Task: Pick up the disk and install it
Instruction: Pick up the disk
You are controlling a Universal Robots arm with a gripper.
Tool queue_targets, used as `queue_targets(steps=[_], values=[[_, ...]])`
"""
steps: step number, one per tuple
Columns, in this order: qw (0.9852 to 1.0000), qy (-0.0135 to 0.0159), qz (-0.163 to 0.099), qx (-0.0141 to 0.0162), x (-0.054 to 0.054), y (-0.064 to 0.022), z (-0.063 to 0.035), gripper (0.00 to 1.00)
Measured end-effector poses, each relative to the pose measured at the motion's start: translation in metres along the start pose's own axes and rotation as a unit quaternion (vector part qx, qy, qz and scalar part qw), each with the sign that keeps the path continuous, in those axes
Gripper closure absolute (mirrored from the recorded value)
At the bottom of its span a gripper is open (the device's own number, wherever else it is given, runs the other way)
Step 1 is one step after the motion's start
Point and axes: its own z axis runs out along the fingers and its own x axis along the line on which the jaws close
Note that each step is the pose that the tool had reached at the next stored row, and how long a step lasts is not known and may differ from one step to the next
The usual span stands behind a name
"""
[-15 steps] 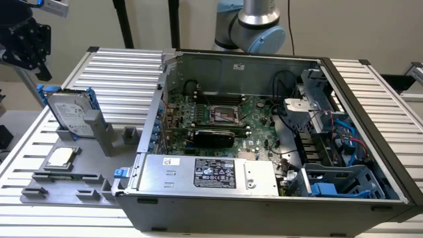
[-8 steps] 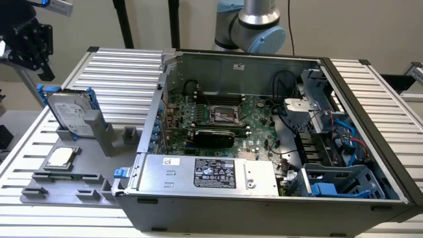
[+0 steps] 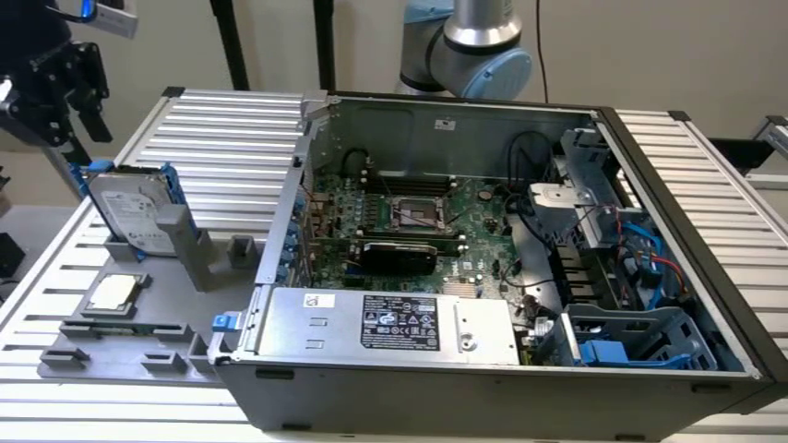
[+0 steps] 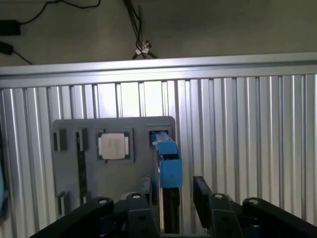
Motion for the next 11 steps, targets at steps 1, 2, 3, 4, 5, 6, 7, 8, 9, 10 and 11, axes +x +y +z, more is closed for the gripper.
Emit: queue_targets(steps=[1, 2, 3, 4, 5, 6, 7, 8, 9, 10, 11], values=[[1.0, 0.0001, 0.0, 0.0, 0.0, 0.0003, 0.0018, 0.0], [1.0, 0.0003, 0.0, 0.0001, 0.0, 0.0006, 0.0035, 0.0], [1.0, 0.0005, 0.0, 0.0, 0.0, 0.001, 0.0054, 0.0], [1.0, 0.0006, 0.0, 0.0, 0.0, 0.0013, 0.0072, 0.0], [1.0, 0.0006, 0.0, 0.0001, 0.0, 0.0017, 0.009, 0.0], [1.0, 0.0007, 0.0, 0.0001, 0.0, 0.0021, 0.0108, 0.0], [1.0, 0.0007, 0.0, 0.0001, 0.0, 0.0023, 0.0127, 0.0], [1.0, 0.0007, 0.0, 0.0001, 0.0, 0.0026, 0.0145, 0.0], [1.0, 0.0007, 0.0, 0.0001, -0.001, 0.0029, 0.0164, 0.0], [1.0, 0.0008, 0.0, 0.0, -0.001, 0.003, 0.0182, 0.0], [1.0, 0.0007, 0.0, 0.0001, -0.001, 0.0032, 0.02, 0.0]])
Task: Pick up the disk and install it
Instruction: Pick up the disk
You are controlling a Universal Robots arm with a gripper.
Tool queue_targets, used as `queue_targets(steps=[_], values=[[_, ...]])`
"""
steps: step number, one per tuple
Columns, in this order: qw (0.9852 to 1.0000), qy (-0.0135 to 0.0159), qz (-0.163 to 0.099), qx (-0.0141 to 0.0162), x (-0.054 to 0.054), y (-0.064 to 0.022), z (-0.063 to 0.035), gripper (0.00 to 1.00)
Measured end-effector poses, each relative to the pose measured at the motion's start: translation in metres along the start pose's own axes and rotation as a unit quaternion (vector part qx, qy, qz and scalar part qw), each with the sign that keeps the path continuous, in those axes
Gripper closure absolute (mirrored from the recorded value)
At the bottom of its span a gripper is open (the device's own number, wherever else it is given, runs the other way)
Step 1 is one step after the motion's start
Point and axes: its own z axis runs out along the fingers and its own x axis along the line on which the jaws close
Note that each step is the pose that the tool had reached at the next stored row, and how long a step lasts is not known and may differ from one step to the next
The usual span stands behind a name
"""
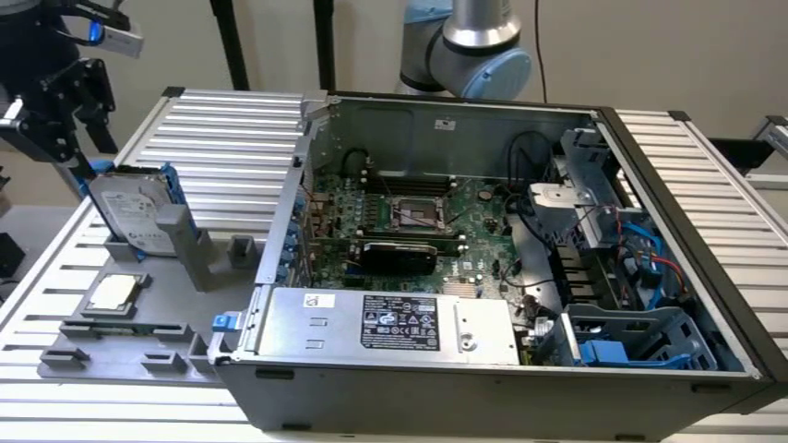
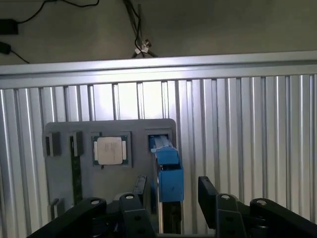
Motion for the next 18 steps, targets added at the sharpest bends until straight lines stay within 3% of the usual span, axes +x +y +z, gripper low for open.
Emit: queue_targets(steps=[18], values=[[1.0, 0.0, 0.0, -0.0008, -0.002, 0.0009, 0.0327, 0.0]])
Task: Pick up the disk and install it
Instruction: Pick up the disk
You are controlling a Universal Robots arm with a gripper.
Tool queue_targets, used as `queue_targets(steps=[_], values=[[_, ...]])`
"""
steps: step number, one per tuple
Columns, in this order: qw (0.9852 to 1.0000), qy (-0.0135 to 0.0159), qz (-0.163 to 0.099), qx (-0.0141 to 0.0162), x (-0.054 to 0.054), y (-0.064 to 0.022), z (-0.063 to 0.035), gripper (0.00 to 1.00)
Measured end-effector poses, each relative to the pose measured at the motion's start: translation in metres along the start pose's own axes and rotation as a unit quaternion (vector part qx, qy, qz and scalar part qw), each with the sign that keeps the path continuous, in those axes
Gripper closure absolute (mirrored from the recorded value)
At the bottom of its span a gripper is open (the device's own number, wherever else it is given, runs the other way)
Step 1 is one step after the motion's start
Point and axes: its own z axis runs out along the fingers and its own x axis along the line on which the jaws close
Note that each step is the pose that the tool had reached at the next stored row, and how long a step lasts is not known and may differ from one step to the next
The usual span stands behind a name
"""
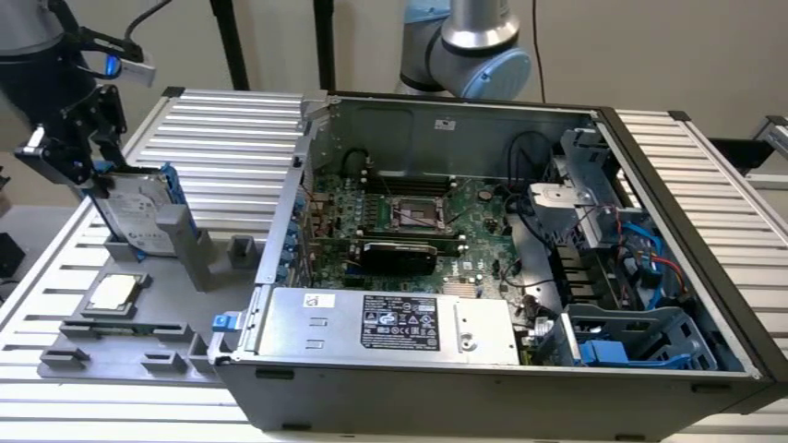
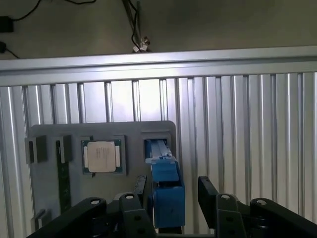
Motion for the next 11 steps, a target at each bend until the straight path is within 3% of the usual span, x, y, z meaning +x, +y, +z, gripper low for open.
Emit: queue_targets(steps=[7, 11], values=[[1.0, 0.0006, 0.0, -0.0029, 0.0001, -0.0006, 0.0093, 0.0], [1.0, 0.0009, -0.001, -0.003, 0.0001, -0.0011, 0.0109, 0.0]])
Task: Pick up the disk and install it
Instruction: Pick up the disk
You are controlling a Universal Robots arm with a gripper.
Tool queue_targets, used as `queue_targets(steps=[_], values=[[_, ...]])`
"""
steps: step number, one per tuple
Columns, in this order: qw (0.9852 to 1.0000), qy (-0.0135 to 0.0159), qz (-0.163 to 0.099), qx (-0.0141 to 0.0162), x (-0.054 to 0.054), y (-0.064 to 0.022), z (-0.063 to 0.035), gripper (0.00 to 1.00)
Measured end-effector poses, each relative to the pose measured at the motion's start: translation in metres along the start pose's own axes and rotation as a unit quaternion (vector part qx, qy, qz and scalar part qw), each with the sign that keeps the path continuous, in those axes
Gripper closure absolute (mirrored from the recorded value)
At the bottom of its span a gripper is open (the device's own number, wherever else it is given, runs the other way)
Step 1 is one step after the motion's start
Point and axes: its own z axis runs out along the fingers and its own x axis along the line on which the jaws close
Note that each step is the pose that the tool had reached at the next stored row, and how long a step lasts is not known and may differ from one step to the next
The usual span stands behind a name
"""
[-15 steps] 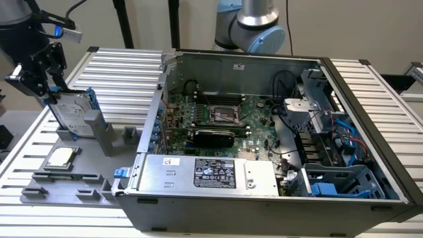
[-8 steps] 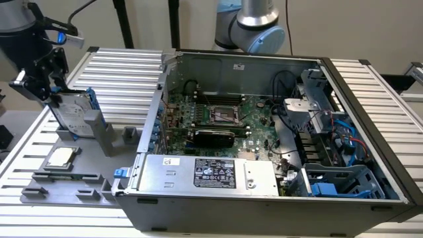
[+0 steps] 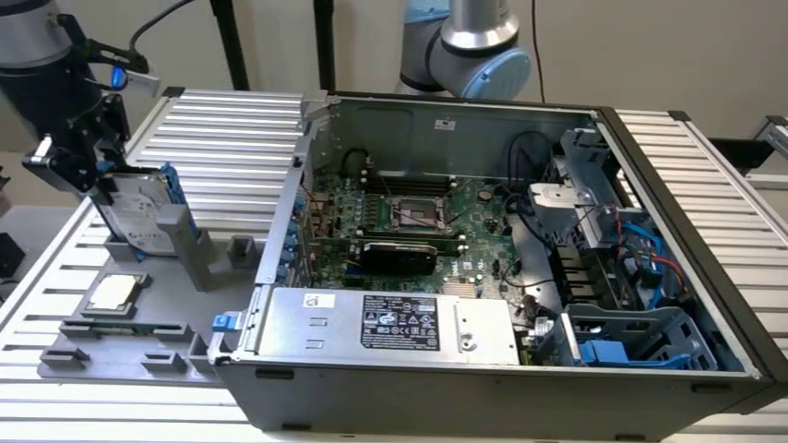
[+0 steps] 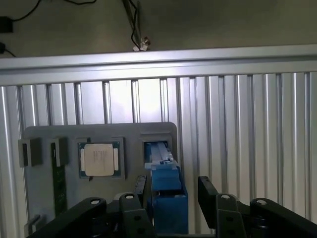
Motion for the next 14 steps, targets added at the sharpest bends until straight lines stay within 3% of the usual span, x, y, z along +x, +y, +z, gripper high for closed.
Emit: queue_targets(steps=[11, 12, 14], values=[[1.0, 0.0004, -0.003, 0.0, 0.0, -0.0011, 0.0009, 0.0], [1.0, 0.0004, -0.003, 0.0, 0.0, -0.0011, 0.001, 1.0], [1.0, 0.0005, -0.003, 0.0, 0.0, -0.0011, 0.0011, 1.0]])
